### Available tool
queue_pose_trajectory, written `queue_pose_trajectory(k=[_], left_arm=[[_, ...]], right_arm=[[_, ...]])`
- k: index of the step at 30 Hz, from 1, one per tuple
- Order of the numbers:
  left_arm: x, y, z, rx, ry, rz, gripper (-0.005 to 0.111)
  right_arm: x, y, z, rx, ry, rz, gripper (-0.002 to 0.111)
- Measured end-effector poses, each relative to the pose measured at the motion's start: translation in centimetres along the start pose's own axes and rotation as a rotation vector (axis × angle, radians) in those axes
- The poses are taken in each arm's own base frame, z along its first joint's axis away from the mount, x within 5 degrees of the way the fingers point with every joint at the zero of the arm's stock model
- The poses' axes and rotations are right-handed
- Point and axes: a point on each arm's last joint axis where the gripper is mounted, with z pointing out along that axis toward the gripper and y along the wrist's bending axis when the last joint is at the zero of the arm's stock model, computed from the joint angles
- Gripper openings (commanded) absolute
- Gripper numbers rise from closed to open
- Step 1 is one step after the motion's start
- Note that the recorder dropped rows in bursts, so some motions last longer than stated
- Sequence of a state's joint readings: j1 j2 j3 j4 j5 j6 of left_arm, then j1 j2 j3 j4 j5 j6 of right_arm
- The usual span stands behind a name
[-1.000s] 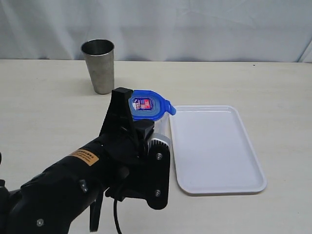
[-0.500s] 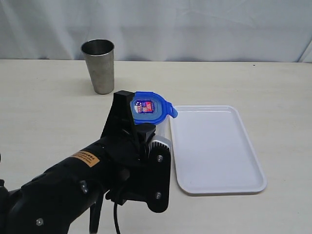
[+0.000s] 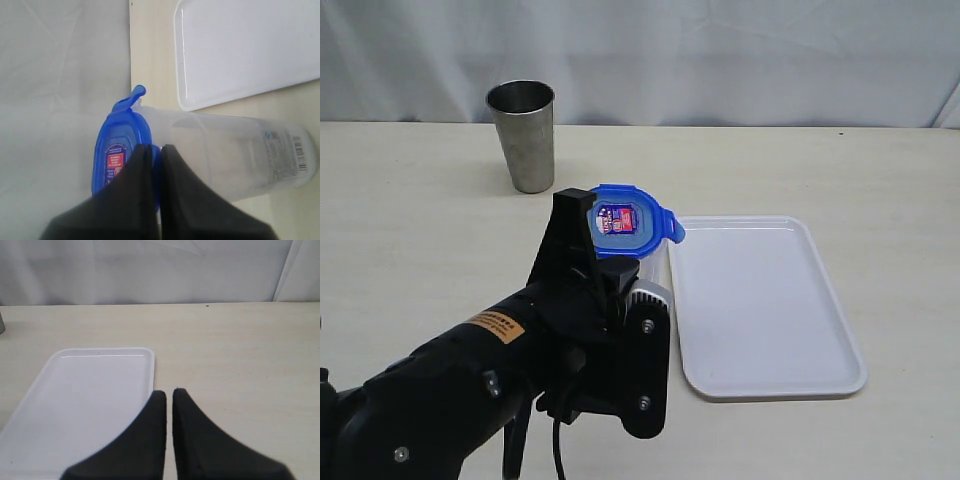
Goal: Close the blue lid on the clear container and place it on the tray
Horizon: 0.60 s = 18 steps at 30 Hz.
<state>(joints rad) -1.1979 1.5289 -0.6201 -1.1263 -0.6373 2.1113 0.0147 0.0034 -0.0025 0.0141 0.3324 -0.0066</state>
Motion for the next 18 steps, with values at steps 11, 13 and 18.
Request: queue_pose_trajectory(k=[11, 13, 18], left_arm=[[0.04, 0.11, 0.0, -0.012, 0.004, 0.004, 0.0], [0.06, 0.15, 0.0, -0.016, 0.007, 0.004, 0.0], [-0.06, 0.24, 0.0, -0.026, -0.006, 0.014, 0.0]], right_arm=[[0.0, 0.0, 0.0, 0.0, 0.0, 0.0, 0.005], [0.0, 0.0, 0.0, 0.0, 0.0, 0.0, 0.005], [0.0, 0.0, 0.0, 0.0, 0.0, 0.0, 0.005]])
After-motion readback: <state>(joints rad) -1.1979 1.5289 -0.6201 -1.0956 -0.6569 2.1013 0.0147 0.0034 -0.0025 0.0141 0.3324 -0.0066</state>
